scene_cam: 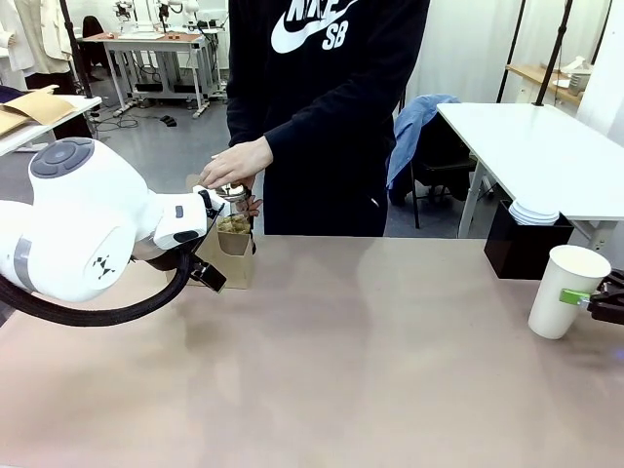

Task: Pour a drink into a cup and package it in a carrier.
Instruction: Pick up the 600 ml Paper Cup and place it in the middle top area of the table.

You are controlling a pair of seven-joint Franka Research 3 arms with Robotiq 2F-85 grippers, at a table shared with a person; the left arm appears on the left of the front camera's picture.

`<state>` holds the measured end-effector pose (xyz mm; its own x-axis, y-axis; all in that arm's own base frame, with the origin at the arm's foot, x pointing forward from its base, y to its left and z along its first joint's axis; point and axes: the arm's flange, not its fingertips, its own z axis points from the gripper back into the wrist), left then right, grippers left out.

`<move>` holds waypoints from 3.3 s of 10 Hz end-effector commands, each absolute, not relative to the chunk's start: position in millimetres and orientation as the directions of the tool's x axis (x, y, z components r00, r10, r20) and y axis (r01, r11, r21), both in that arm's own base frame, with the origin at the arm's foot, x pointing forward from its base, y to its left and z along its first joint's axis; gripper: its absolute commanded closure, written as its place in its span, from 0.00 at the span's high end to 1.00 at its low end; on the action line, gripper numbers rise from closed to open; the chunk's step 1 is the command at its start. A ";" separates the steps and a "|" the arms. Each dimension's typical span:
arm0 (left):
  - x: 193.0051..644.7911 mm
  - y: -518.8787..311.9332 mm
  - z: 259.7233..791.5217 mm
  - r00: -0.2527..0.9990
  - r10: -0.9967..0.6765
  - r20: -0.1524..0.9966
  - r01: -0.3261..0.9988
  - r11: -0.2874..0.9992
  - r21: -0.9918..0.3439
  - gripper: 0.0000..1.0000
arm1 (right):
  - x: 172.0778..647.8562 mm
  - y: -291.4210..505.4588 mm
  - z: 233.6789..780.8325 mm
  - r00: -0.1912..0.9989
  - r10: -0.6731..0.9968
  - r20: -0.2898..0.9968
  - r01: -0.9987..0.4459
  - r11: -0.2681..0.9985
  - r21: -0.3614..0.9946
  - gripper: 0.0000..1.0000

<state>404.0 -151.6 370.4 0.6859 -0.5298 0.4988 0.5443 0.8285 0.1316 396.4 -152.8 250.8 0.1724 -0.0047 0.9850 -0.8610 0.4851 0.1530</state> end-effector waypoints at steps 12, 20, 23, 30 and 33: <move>403.8 -151.4 370.4 0.686 -0.530 0.499 0.545 0.828 0.131 1.00 | 373.9 -140.7 330.6 0.128 -0.028 0.991 -0.801 0.587 0.120 0.80; 403.8 -151.4 370.4 0.686 -0.530 0.499 0.545 0.828 0.131 1.00 | 440.5 69.8 430.1 0.026 0.034 0.999 -0.840 0.543 0.004 0.80; 403.8 -151.4 370.4 0.686 -0.530 0.499 0.545 0.828 0.131 1.00 | 471.1 128.3 401.2 0.060 0.047 0.997 -0.858 0.513 0.027 0.80; 403.8 -151.4 370.4 0.686 -0.530 0.499 0.545 0.828 0.131 1.00 | 486.5 128.4 369.0 0.127 0.011 0.992 -0.879 0.465 0.107 0.80; 403.8 -151.4 370.4 0.686 -0.530 0.499 0.545 0.828 0.131 1.00 | 486.5 128.4 369.0 0.127 0.011 0.992 -0.879 0.465 0.107 0.80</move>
